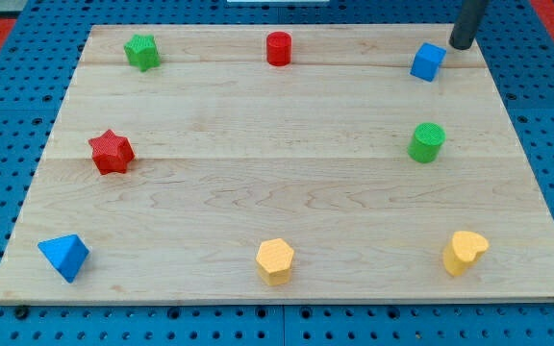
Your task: Move blue cube diagonally to the bottom right of the red circle
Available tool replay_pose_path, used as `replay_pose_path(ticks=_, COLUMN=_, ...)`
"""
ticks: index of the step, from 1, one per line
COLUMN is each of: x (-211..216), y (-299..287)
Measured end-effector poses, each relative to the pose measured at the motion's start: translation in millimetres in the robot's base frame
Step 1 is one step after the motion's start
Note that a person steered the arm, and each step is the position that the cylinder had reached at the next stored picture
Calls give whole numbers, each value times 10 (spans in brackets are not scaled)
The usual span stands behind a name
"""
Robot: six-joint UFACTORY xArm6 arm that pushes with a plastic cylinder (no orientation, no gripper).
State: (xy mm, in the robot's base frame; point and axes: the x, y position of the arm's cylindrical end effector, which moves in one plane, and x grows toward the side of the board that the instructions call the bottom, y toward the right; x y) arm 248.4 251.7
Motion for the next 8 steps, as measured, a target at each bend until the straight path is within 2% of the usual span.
replay_pose_path(ticks=1, x=43, y=-21)
replay_pose_path(ticks=3, x=337, y=-437)
replay_pose_path(ticks=6, x=412, y=-1315)
replay_pose_path(ticks=8, x=412, y=-1586)
